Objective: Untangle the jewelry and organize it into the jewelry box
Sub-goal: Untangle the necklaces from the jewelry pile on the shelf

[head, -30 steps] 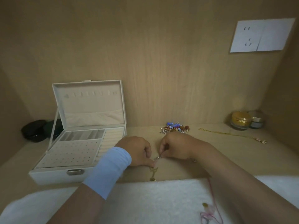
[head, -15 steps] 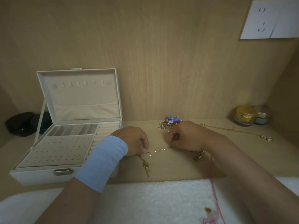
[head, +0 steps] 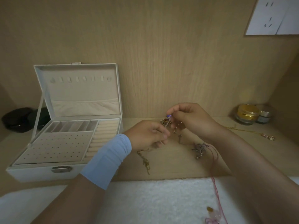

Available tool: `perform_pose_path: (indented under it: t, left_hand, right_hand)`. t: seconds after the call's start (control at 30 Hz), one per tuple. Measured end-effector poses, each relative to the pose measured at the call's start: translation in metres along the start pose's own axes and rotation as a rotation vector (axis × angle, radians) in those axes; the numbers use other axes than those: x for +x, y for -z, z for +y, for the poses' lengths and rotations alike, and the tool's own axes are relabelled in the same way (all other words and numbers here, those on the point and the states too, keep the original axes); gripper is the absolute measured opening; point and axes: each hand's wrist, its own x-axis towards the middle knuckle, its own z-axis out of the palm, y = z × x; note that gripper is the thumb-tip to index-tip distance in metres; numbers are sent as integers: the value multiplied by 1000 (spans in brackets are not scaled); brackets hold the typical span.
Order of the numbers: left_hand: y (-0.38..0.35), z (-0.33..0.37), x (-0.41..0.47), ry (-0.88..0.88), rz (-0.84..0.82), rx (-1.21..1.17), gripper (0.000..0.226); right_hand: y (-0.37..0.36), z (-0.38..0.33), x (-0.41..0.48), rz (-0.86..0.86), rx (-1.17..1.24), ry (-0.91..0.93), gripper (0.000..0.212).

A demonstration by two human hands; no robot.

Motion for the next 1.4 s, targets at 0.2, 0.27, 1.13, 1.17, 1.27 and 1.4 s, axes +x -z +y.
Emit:
perform_pose_path:
  t: [0.2, 0.27, 1.13, 1.17, 1.27, 1.4]
  left_hand:
    - [24, 5, -7, 25, 22, 157, 12]
    - [30, 7, -10, 46, 14, 206, 14]
    - [11, 5, -13, -10, -171, 485, 16]
    - [16, 5, -14, 2, -123, 514, 17]
    - [24, 3, -17, 26, -91, 637, 19]
    - [15, -2, -19, 15, -169, 764, 22]
  right_hand:
    - [8, 5, 5, 204, -220, -20, 34]
    - [11, 7, 4, 190, -397, -33, 34]
    - [2, -4, -19, -630, -977, -373, 21]
    - [2, -4, -19, -615, -988, -368, 20]
    - [0, -8, -21, -571, -1063, -315, 18]
    - [-14, -14, -26, -453, -1075, -75, 16]
